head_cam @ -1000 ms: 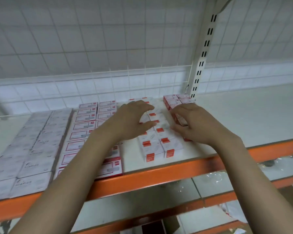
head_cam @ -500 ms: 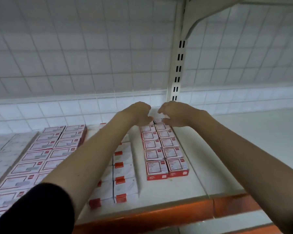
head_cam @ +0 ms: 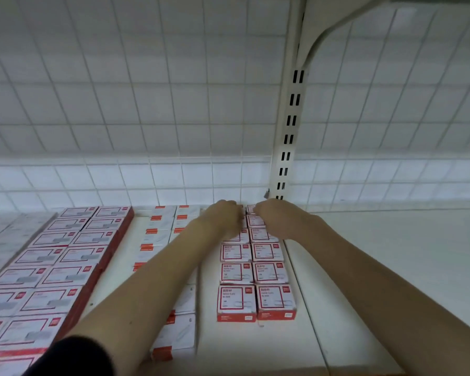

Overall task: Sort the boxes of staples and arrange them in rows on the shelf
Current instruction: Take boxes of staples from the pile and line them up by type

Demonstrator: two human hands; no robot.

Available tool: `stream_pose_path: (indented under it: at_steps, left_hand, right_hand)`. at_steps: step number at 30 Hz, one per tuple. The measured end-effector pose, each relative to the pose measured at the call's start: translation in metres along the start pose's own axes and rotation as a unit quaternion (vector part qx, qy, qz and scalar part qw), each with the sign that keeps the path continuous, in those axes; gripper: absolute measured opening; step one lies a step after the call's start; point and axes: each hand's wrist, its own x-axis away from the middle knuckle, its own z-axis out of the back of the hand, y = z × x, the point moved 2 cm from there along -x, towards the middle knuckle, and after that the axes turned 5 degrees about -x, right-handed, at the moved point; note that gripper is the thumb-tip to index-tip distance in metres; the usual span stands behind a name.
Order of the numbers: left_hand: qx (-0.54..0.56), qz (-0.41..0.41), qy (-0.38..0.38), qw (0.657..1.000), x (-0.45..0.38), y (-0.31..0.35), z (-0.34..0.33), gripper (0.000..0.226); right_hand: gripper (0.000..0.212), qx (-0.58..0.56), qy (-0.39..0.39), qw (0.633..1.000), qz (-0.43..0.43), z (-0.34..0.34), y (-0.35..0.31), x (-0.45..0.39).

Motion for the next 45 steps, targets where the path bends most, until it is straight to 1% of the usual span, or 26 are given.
stream_pose_path:
  at_steps: [4,9,11,14,17,20,25,30,34,40,45]
  left_hand:
    - [0.021,-0.019,0.024,0.999,0.002,-0.001,-0.006,0.025]
    - [0.016,-0.024,0.025,0.999,0.000,-0.003,-0.012,0.028]
    - [0.021,-0.022,0.017,0.999,0.002,-0.003,-0.010,0.031]
    - [0.038,-0.017,0.014,0.999,0.012,-0.004,-0.005,0.039]
    - [0.050,-0.028,0.043,0.997,0.029,-0.007,-0.006,0.032]
    - [0.059,-0.049,0.035,0.996,0.044,-0.003,-0.015,0.031]
    - [0.045,-0.055,0.037,0.997,0.055,0.008,-0.015,0.043]
    - [0.045,-0.054,0.053,0.996,0.061,0.012,-0.012,0.045]
    - [0.043,-0.055,0.060,0.996,0.063,0.011,-0.014,0.045]
    - [0.042,-0.045,0.042,0.997,0.064,0.012,-0.014,0.048]
    - [0.046,-0.040,0.043,0.997,0.064,0.012,-0.016,0.048]
  right_hand:
    - [0.016,-0.012,0.021,1.000,0.004,-0.007,0.001,0.000]
    - [0.023,0.004,0.039,0.999,0.019,-0.011,-0.001,0.000]
    - [0.021,-0.012,0.038,0.999,0.015,-0.008,-0.001,0.000]
    - [0.022,-0.039,0.047,0.998,0.031,-0.006,0.000,0.008]
    - [0.031,-0.057,0.059,0.996,0.044,-0.009,0.000,0.023]
    - [0.032,-0.063,0.050,0.996,0.047,-0.015,-0.004,0.035]
    - [0.053,-0.043,0.011,0.998,0.038,-0.011,-0.010,0.045]
    - [0.049,-0.044,0.017,0.998,0.045,-0.010,-0.012,0.047]
    - [0.049,-0.036,0.012,0.998,0.039,-0.009,-0.015,0.050]
    - [0.049,-0.033,0.009,0.999,0.042,-0.008,-0.015,0.052]
    - [0.048,-0.043,0.010,0.998,0.039,-0.008,-0.015,0.052]
